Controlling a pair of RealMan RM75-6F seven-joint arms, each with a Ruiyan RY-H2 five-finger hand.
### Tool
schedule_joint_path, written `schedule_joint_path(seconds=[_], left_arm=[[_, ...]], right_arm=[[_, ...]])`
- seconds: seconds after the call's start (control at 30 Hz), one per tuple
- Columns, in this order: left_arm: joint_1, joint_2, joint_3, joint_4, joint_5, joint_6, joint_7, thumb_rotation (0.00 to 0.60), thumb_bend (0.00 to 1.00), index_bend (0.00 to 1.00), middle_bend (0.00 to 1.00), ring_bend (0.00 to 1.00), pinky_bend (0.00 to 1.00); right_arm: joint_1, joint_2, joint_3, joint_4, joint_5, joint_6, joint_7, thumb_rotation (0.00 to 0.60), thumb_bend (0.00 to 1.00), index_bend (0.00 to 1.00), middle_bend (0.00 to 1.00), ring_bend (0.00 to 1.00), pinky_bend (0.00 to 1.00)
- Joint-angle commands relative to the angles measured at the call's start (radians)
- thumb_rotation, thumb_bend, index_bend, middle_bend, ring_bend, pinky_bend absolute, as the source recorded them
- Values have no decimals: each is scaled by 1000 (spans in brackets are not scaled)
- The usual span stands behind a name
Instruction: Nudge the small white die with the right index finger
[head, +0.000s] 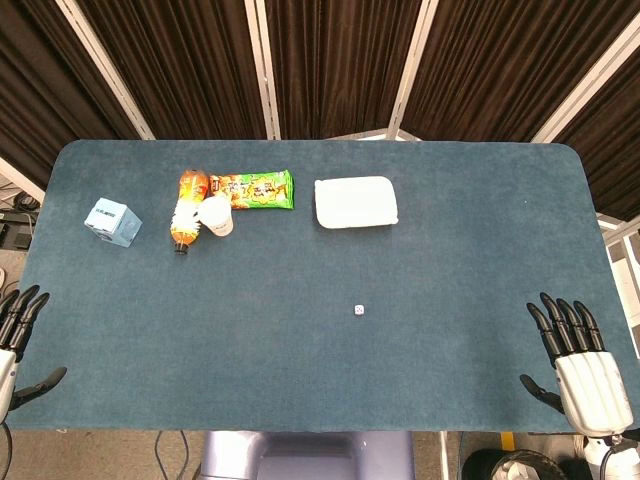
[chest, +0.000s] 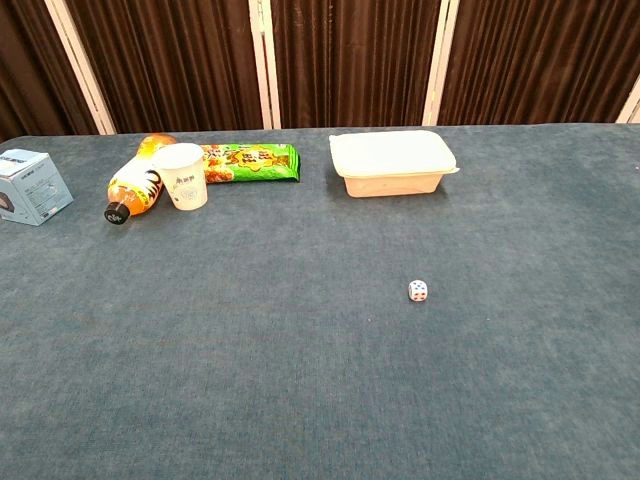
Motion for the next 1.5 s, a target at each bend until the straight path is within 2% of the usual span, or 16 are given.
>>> schedule_joint_path(seconds=[0.03,0.27,0.3,0.33,0.37,0.4,0.43,0.47,0.5,0.53,0.57,0.63,0.73,1.1,1.5], left_arm=[[-2,0,0,2,-1,-5,-3,600,0,0,0,0,0],[-5,-1,0,1,-7,-13,-10,600,0,0,0,0,0],[-7,-2,-2,0,-6,-13,-9,600,0,0,0,0,0],[-9,-4,-4,0,-7,-15,-4,600,0,0,0,0,0],[-11,-7,-7,1,-10,-19,2,600,0,0,0,0,0],[-13,-9,-8,1,-14,-23,6,600,0,0,0,0,0],[-16,-12,-11,0,-21,-30,12,600,0,0,0,0,0],[-21,-17,-14,-1,-33,-44,21,600,0,0,0,0,0],[-26,-20,-17,-1,-42,-55,29,600,0,0,0,0,0],[-29,-23,-19,-1,-53,-65,35,600,0,0,0,0,0],[-33,-27,-22,-1,-65,-76,38,600,0,0,0,0,0],[-39,-32,-27,-1,-86,-91,42,600,0,0,0,0,0],[-46,-39,-36,1,-115,-109,54,600,0,0,0,0,0],[-62,-64,-51,11,-166,-140,101,600,0,0,0,0,0],[-62,-71,-48,8,-172,-136,116,600,0,0,0,0,0]], right_arm=[[4,3,-3,0,1,-9,11,600,0,0,0,0,0],[59,0,-12,9,24,-115,104,600,0,0,0,0,0],[81,-9,-6,21,38,-153,116,600,0,0,14,0,0],[102,-21,6,40,48,-179,115,600,0,0,90,21,3],[122,-35,16,63,55,-205,106,600,4,0,239,125,90],[136,-44,22,79,59,-223,97,600,32,0,376,237,220],[158,-56,30,100,69,-255,85,600,119,2,574,437,491],[193,-76,39,126,93,-318,73,600,203,10,679,564,688],[218,-91,44,147,105,-359,67,600,351,31,784,692,900],[242,-103,46,169,114,-400,64,600,467,55,829,756,987],[264,-113,45,186,123,-442,65,600,544,76,853,790,1000],[297,-124,43,200,145,-509,72,600,611,90,867,813,1000],[342,-136,43,208,179,-597,76,600,656,102,873,822,1000],[448,-182,59,186,228,-732,32,600,660,123,874,822,1000],[571,-257,84,129,331,-853,-133,600,665,143,874,822,1000]])
